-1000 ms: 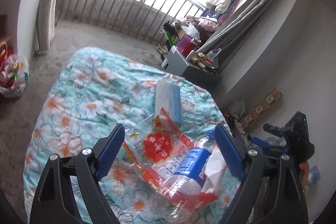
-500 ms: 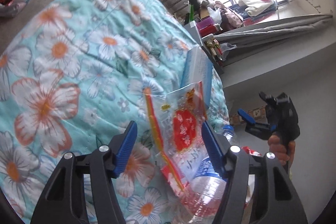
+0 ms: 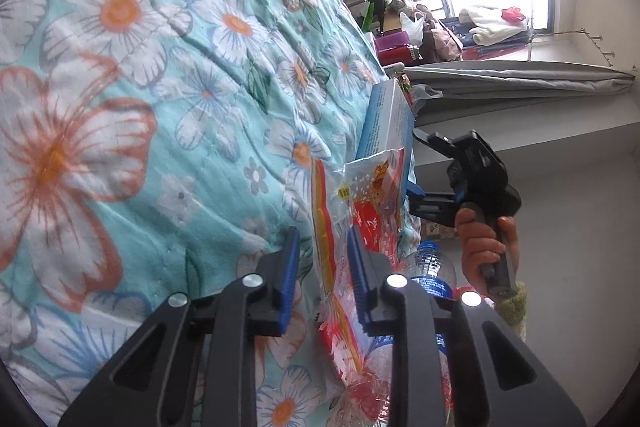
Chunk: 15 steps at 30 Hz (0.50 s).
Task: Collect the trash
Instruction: 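Grasp the clear red-printed plastic bag with the left tool while the right tool grasps the blue medicine box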
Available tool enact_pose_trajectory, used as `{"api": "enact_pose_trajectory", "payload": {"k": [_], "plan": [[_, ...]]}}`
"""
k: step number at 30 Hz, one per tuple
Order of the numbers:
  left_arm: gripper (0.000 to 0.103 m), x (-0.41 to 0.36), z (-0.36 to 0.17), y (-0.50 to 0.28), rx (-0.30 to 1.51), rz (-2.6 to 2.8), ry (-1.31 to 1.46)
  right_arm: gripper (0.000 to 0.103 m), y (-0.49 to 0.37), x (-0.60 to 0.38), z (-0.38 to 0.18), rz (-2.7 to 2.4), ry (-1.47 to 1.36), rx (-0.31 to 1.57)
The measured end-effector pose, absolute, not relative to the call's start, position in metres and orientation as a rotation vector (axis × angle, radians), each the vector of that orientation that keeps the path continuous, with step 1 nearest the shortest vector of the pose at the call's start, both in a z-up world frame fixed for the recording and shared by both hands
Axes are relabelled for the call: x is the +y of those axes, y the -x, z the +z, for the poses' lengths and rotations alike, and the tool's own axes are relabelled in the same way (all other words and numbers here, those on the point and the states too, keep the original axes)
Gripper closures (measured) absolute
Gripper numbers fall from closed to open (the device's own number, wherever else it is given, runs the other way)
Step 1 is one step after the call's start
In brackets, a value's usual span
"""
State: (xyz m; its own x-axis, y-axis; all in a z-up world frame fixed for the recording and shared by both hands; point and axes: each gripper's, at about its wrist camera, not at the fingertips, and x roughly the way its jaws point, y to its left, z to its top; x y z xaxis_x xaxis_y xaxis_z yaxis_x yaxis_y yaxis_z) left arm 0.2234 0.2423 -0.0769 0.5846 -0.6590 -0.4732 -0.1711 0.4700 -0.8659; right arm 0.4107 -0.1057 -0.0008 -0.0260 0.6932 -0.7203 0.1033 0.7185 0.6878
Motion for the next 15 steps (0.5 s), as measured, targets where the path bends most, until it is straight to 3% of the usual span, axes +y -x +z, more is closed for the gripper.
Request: {"api": "enact_pose_trajectory", "payload": {"k": [9, 15], "plan": [[0.092, 0.243, -0.071, -0.223, 0.881, -0.401, 1.074, 0.036, -0.41, -0.093, -0.004, 0.665, -0.715, 1.55], [0.095, 0.242, -0.061, -0.222, 0.847, -0.411, 1.06, 0.055, -0.405, -0.086, -0.007, 0.65, -0.691, 1.55]]}}
